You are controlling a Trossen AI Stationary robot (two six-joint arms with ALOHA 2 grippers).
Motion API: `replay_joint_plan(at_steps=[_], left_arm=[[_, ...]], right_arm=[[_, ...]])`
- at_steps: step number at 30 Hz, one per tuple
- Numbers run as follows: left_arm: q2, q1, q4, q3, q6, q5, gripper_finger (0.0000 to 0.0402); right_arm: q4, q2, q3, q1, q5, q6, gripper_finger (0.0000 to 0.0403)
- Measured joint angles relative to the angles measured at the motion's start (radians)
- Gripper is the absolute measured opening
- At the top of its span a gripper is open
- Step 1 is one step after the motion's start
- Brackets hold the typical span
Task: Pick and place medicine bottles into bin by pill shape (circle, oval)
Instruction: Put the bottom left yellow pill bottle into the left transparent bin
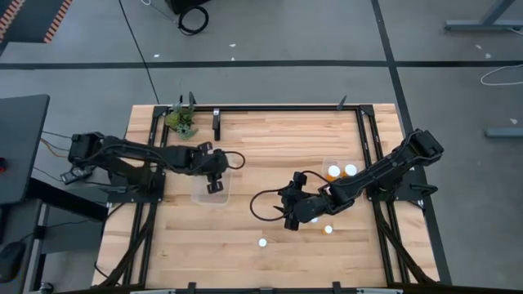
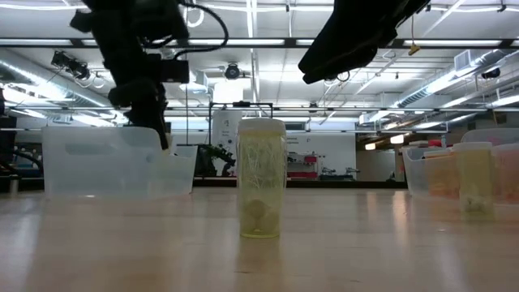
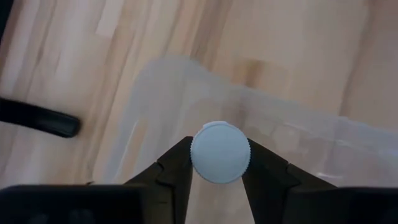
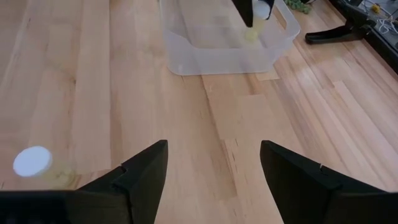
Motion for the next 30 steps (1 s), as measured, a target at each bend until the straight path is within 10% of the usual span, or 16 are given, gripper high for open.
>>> replay_joint_plan(at_steps=[30], left_arm=[[0.000,0.073,0.312,-0.177,-0.155,0.005,0.0149]], right_arm=[[0.003,0.000,0.000,0.000,0.000,0.003,0.0263]])
